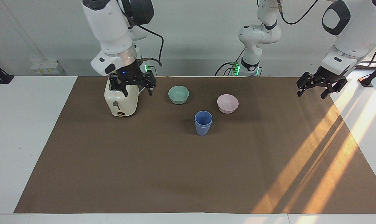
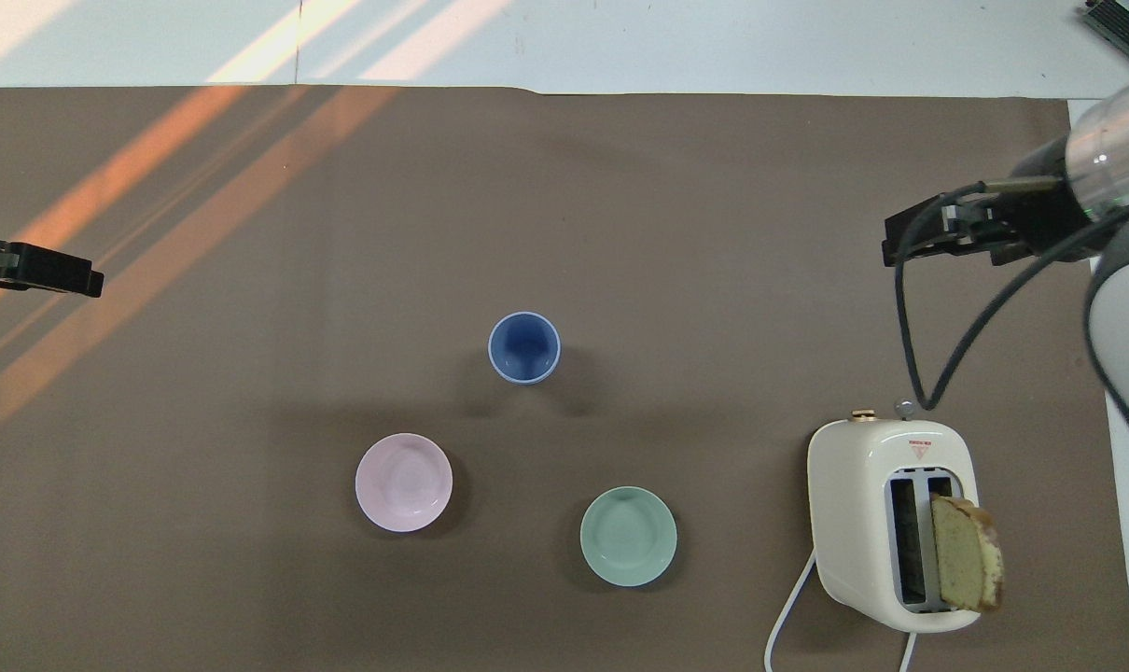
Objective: Stack blue cups with both arms
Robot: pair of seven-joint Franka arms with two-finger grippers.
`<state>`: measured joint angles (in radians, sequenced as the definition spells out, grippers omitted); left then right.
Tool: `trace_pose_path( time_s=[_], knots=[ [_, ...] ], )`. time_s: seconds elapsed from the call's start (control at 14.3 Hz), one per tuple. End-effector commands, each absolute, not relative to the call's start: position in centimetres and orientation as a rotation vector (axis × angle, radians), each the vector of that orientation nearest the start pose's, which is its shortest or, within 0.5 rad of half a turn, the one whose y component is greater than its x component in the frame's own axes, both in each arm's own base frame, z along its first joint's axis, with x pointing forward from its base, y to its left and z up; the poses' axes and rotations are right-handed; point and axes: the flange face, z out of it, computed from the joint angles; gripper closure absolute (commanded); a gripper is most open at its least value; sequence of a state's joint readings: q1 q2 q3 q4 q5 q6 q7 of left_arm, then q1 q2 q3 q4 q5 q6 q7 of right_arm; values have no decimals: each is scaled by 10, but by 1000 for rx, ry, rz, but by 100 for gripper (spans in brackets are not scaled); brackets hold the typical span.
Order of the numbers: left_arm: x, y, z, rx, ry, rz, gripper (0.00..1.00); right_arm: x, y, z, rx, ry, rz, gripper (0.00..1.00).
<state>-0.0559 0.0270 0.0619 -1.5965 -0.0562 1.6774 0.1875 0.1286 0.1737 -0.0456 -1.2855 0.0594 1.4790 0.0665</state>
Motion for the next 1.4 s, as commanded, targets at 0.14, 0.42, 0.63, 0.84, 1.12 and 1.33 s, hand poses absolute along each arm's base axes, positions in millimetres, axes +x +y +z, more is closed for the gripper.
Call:
trace_pose_path(
  time_s=[0.14, 0.42, 0.63, 0.84, 1.12, 1.33],
  knots=[
    [568, -4, 612, -3162, 268, -85, 0, 582, 11, 674, -3122, -40, -52, 0],
    [568, -6, 613, -3162, 273, -85, 0, 572, -6, 652, -3126, -2, -46, 0],
    [567, -5, 616, -3162, 271, -88, 0, 575, 5, 654, -3122, -37, -98, 0],
    [567, -5, 616, -3162, 269, -90, 0, 573, 5, 653, -3124, -40, -87, 0],
    [566, -5, 616, -3162, 269, -85, 0, 572, -1, 652, -3126, -23, -75, 0],
    [565, -3, 615, -3164, 265, -68, 0, 572, -5, 652, -3125, -9, -77, 0]
  ],
)
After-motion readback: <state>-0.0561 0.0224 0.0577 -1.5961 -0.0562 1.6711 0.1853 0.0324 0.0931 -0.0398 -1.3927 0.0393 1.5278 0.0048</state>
